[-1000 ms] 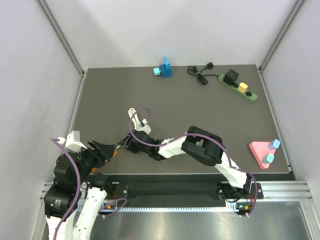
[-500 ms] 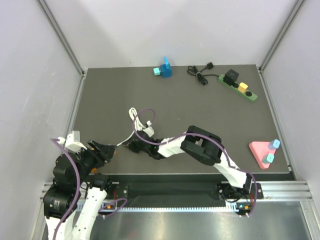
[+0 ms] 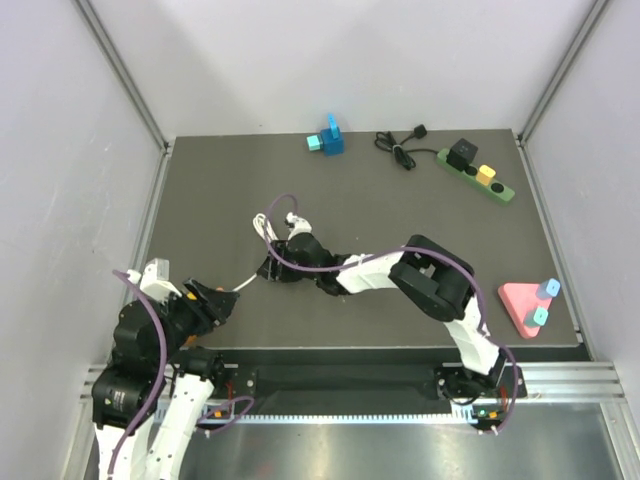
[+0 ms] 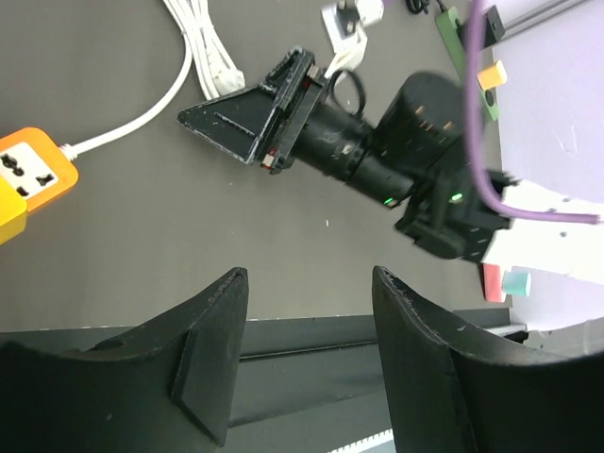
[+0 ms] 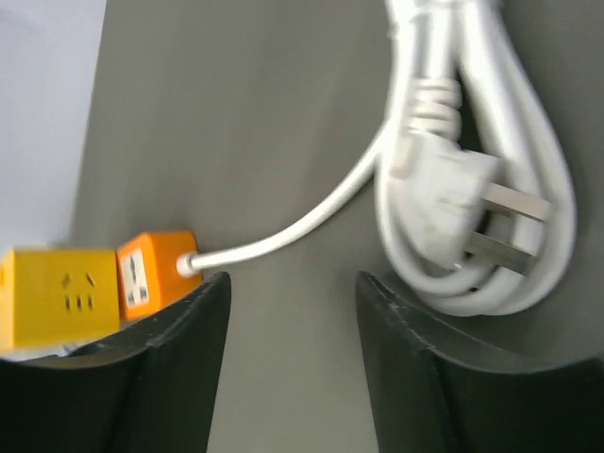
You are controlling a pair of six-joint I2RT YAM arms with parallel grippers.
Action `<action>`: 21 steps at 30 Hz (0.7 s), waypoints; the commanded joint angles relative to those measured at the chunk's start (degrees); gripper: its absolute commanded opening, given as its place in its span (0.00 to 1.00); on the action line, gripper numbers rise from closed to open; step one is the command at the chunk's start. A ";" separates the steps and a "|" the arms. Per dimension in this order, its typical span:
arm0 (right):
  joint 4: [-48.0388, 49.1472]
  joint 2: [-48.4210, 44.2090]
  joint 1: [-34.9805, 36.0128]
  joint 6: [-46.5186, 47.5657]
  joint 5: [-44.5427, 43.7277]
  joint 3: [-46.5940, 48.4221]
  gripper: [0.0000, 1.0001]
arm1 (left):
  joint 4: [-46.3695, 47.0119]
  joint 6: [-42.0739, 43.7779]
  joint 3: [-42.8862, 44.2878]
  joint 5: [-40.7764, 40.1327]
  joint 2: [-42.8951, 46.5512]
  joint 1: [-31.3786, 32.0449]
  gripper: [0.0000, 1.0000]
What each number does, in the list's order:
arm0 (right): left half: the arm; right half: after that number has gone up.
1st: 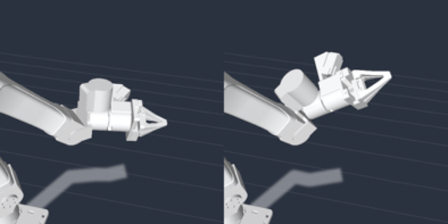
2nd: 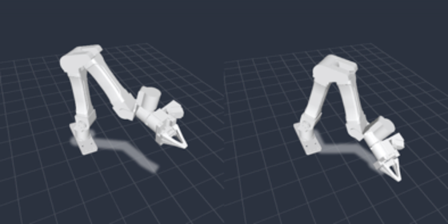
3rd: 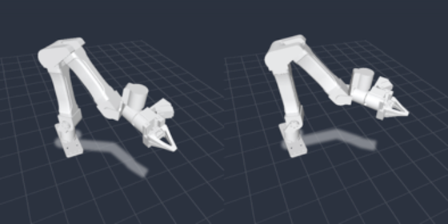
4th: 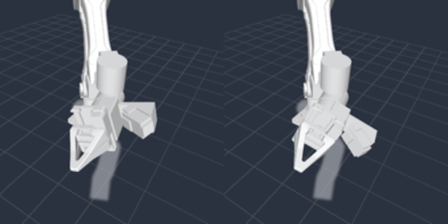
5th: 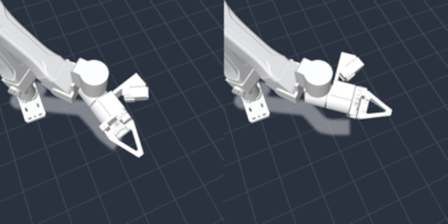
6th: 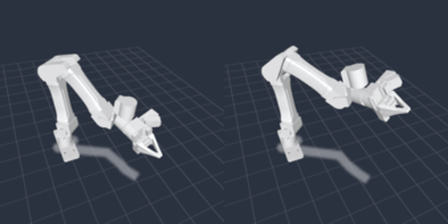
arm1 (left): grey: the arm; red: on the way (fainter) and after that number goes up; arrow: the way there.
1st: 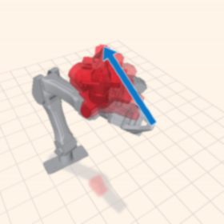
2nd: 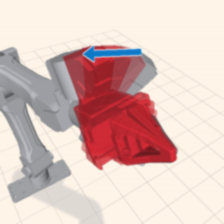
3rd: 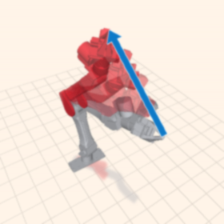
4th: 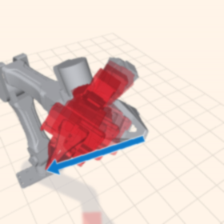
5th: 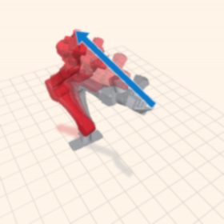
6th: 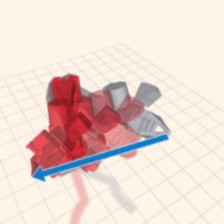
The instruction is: Pull the plug off the socket
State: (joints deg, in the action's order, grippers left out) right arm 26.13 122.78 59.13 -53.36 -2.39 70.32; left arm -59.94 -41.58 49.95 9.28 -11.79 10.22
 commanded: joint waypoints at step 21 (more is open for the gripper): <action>-51.00 9.92 -2.62 37.81 -11.40 40.41 0.81 | 4.84 1.06 -0.39 5.05 -1.13 0.07 0.71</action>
State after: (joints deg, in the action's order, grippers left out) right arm -20.99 130.04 56.99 -17.50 -12.60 108.47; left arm -57.52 -41.19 47.31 14.33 -11.86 10.24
